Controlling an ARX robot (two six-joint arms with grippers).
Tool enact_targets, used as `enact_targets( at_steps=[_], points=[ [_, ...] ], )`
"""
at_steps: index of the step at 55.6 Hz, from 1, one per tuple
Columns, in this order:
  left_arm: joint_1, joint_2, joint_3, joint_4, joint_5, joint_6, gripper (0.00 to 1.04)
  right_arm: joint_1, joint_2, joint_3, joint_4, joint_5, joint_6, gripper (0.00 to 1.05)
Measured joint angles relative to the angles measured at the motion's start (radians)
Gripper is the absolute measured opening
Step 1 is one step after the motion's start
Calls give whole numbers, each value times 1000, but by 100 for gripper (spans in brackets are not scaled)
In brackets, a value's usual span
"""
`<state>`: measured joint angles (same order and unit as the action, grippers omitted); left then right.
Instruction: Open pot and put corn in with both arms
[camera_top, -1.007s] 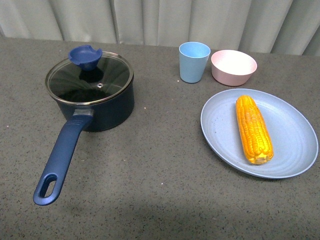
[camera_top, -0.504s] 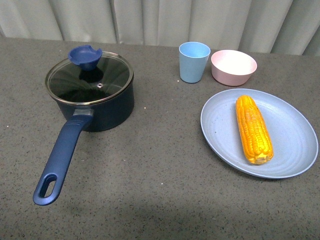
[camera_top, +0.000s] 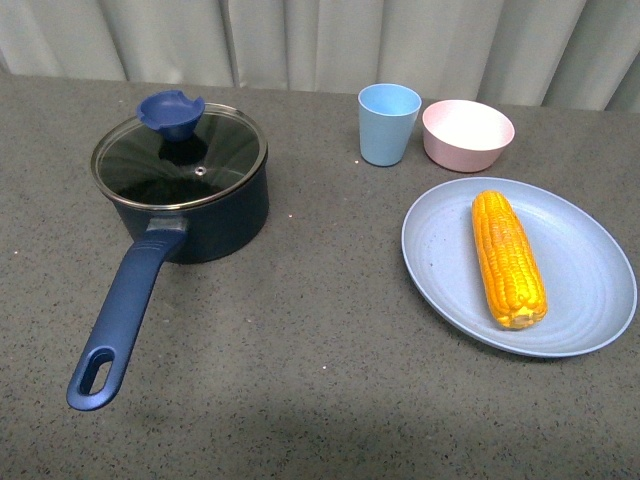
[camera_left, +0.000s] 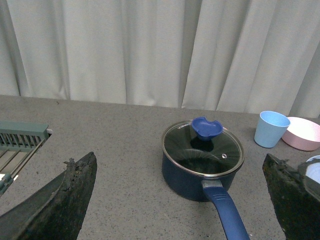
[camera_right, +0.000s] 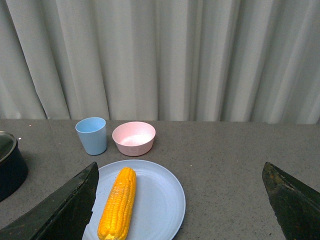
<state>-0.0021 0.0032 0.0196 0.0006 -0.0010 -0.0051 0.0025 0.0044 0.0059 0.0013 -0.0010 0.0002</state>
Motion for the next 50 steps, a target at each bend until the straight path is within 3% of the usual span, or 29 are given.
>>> enact_targets(
  at_steps=[22, 25, 26, 30, 42, 50],
  points=[
    [-1, 1, 0, 0, -8, -1, 98, 0, 0, 0, 0, 0, 0, 96],
    [-80, 72, 1, 10, -253, -9, 98, 0, 0, 0, 0, 0, 0, 96],
    [-100, 123, 2, 37, -331, -10, 98, 0, 0, 0, 0, 1, 0, 96],
    [-89, 286, 3, 156, -374, -40, 98, 0, 0, 0, 0, 0, 0, 96],
    [-40, 924, 106, 729, -243, -130, 98, -1, 0, 0, 0, 0, 0, 96],
    [-68, 1275, 253, 937, -179, -161, 98, -1, 0, 0, 0, 0, 0, 96]
  ],
)
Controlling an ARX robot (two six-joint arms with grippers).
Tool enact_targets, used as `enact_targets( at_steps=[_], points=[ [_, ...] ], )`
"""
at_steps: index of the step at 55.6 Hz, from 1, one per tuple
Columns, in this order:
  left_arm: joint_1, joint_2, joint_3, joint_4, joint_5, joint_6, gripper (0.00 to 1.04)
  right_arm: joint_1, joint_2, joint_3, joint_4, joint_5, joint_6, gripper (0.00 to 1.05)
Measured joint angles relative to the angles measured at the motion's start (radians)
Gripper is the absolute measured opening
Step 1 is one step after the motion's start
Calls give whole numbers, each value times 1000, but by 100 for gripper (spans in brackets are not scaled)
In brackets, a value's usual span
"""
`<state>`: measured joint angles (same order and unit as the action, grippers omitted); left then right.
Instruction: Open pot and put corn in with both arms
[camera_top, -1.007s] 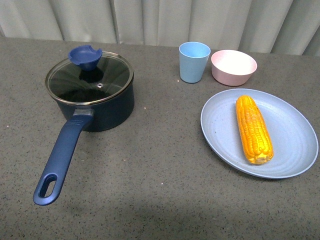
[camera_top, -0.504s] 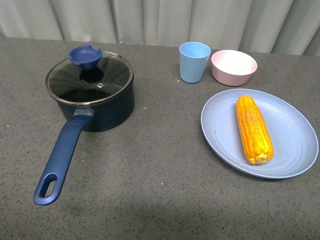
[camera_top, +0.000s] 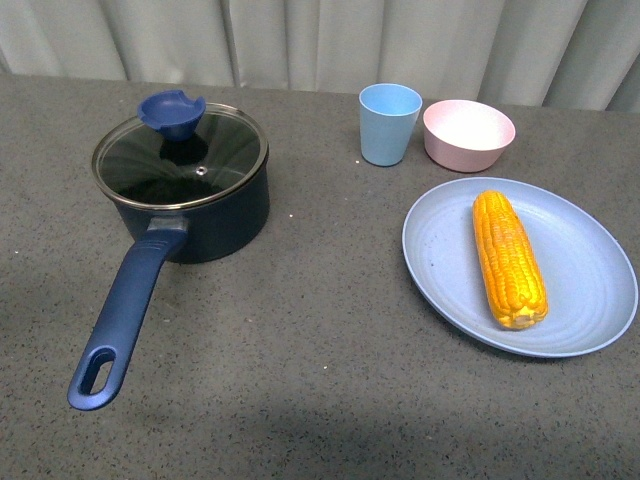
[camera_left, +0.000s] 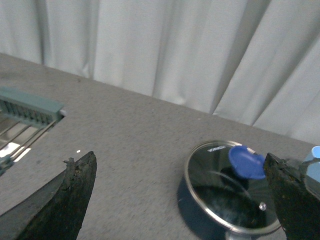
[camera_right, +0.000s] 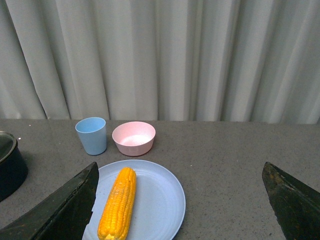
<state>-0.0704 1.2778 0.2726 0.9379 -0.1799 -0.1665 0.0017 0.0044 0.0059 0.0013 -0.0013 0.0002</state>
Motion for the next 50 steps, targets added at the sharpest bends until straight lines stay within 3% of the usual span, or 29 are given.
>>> enact_targets(
  at_steps=[7, 21, 50],
  points=[
    [-43, 264, 167, 32, 50, -26, 98, 0, 0, 0, 0, 0, 0, 96],
    [-95, 520, 394, 30, 94, -19, 98, 0, 0, 0, 0, 0, 0, 96],
    [-132, 774, 578, -50, 110, 35, 98, 0, 0, 0, 0, 0, 0, 96]
  ],
)
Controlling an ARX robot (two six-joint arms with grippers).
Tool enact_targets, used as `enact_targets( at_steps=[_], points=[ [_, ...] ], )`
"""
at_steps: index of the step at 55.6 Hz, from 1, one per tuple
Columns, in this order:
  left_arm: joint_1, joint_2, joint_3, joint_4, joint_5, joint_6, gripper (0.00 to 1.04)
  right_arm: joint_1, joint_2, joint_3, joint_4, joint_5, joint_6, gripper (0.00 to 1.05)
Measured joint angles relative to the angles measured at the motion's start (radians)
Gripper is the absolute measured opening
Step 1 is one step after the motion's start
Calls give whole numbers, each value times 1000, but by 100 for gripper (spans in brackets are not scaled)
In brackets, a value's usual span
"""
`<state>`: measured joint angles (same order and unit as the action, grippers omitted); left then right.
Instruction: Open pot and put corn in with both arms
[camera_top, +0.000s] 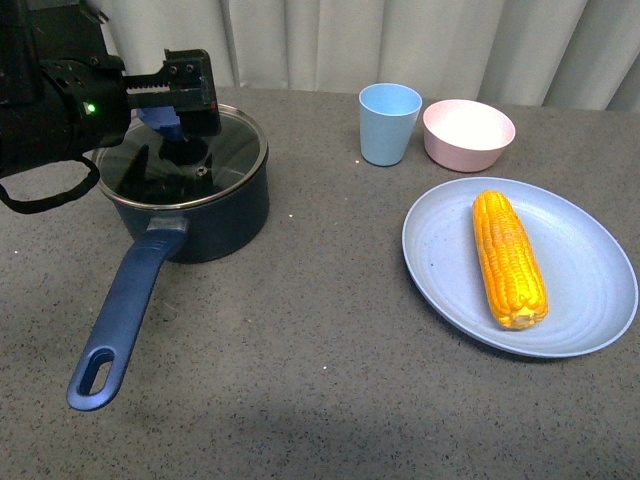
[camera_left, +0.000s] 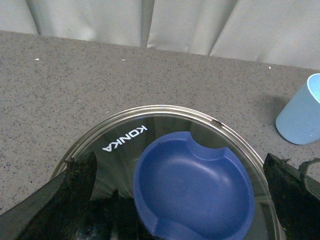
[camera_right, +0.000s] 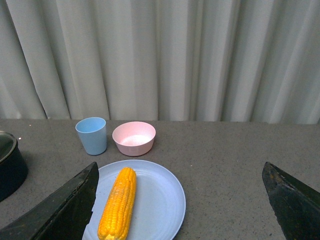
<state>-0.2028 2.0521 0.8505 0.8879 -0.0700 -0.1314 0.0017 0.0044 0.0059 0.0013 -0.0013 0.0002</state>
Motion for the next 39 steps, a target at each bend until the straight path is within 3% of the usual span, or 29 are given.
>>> enact_targets(
  at_steps=[20, 32, 39],
  points=[
    [-15, 43, 22, -3, -1, 49, 98, 0, 0, 0, 0, 0, 0, 96],
    [-14, 47, 22, 3, 3, 53, 65, 0, 0, 0, 0, 0, 0, 96],
    [-15, 27, 20, 1, 11, 46, 63, 0, 0, 0, 0, 0, 0, 96]
  ],
)
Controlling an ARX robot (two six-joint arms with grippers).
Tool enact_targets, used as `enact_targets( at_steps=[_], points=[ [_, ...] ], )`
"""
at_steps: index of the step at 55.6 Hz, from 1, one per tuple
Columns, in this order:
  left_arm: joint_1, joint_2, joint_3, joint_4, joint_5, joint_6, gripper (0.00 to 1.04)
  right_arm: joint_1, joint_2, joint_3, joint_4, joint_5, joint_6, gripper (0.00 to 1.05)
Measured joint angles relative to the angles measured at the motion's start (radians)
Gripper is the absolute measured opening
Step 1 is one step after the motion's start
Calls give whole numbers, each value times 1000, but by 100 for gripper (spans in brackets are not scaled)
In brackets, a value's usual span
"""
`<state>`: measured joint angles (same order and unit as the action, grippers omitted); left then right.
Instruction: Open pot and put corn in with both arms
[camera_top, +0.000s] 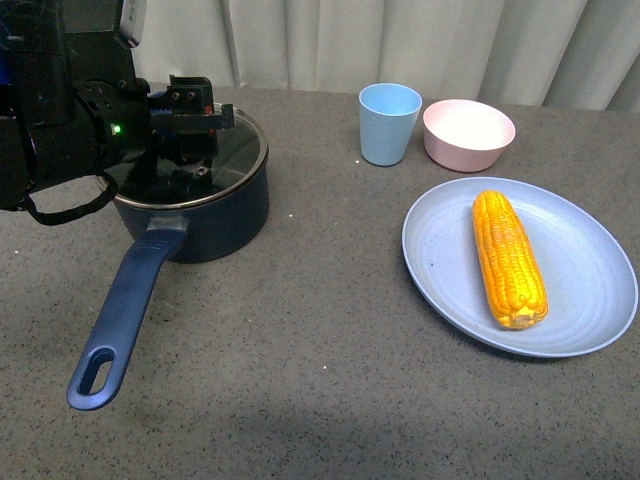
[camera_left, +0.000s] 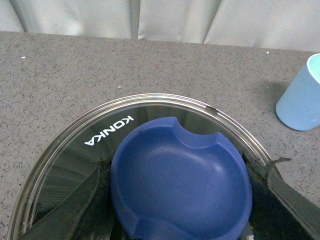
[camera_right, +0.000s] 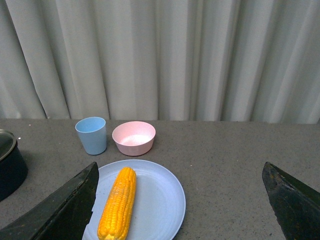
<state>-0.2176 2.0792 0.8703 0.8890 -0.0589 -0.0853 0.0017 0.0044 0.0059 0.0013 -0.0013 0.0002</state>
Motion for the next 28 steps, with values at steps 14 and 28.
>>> enact_targets(
  at_steps=[14, 28],
  points=[
    [38, -135, -27, 31, -4, -21, 63, 0, 0, 0, 0, 0, 0, 96],
    [270, -157, -139, 112, 10, 21, 63, 0, 0, 0, 0, 0, 0, 96]
  ],
)
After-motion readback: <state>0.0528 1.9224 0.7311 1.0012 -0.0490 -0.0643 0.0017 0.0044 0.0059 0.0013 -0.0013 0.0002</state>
